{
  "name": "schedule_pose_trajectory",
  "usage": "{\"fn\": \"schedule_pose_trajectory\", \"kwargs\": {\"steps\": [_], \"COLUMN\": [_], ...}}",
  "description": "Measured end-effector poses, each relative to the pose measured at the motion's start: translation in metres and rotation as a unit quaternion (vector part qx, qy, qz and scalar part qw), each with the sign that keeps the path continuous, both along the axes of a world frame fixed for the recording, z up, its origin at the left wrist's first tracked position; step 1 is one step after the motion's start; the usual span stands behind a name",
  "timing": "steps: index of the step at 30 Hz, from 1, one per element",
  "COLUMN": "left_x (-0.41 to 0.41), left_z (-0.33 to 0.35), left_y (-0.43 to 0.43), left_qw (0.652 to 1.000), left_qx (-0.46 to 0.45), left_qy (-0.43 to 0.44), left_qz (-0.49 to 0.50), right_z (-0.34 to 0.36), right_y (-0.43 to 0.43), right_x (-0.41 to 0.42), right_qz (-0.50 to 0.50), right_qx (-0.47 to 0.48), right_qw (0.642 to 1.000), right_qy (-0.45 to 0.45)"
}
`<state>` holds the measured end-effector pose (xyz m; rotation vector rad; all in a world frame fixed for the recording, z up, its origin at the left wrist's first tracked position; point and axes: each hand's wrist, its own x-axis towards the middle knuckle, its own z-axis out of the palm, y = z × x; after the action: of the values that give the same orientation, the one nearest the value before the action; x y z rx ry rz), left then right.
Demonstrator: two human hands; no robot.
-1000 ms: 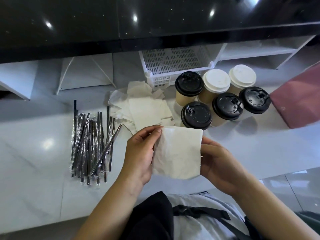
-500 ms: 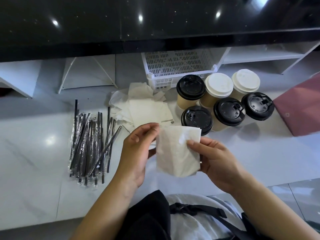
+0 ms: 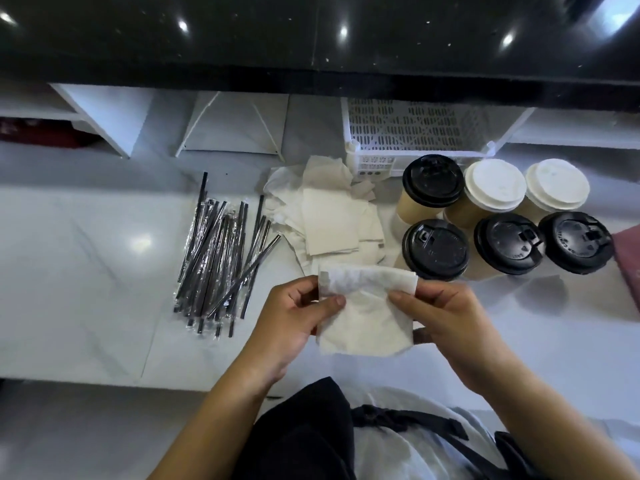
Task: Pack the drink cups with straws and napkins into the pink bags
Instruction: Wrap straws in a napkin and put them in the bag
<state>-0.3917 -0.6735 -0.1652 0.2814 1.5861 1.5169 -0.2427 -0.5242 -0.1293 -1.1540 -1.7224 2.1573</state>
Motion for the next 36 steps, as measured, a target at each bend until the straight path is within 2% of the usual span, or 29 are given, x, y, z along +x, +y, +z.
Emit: {"fn": "schedule_pose_trajectory", "kwargs": {"steps": [7,9,10,11,13,14,17,20,29,31,36], "left_x": [-0.012,-0.025,-0.034,-0.044,-0.063,-0.071,-0.085,-0.086,-0.092,-0.093,-0.086], "left_z": [-0.004,-0.005,-0.008,-0.014,-0.025,-0.03,-0.04,-0.046,-0.043,-0.038,-0.013], "left_y": [-0.023,-0.03,-0.034,-0.037,-0.038,-0.035,-0.022,-0.012,-0.006,-0.004,-0.012], "left_qw": [0.998,0.991,0.976,0.942,0.837,0.796,0.728,0.698,0.681,0.701,0.8], "left_qx": [-0.054,-0.081,-0.124,-0.181,-0.29,-0.324,-0.39,-0.409,-0.507,-0.504,-0.425], "left_qy": [0.006,0.068,0.156,0.27,0.462,0.51,0.562,0.584,0.523,0.499,0.423], "left_qz": [0.041,0.08,0.087,0.077,0.036,0.017,-0.042,-0.062,-0.073,-0.074,0.005], "right_z": [-0.012,-0.016,-0.019,-0.021,-0.025,-0.027,-0.029,-0.031,-0.034,-0.035,-0.037], "right_y": [-0.008,-0.009,-0.009,-0.008,-0.007,-0.007,-0.006,-0.006,-0.001,0.0,0.004], "right_x": [-0.003,-0.001,0.0,0.001,0.003,0.004,0.005,0.007,0.014,0.014,0.012], "right_qz": [0.004,-0.005,-0.009,-0.016,-0.027,-0.03,-0.038,-0.039,-0.036,-0.034,-0.035], "right_qx": [-0.026,-0.039,-0.046,-0.052,-0.06,-0.064,-0.075,-0.083,-0.086,-0.087,-0.105], "right_qw": [1.0,0.999,0.999,0.998,0.997,0.996,0.996,0.995,0.995,0.995,0.993], "right_qy": [-0.009,-0.019,-0.025,-0.032,-0.045,-0.046,-0.041,-0.032,-0.033,-0.031,-0.027]}}
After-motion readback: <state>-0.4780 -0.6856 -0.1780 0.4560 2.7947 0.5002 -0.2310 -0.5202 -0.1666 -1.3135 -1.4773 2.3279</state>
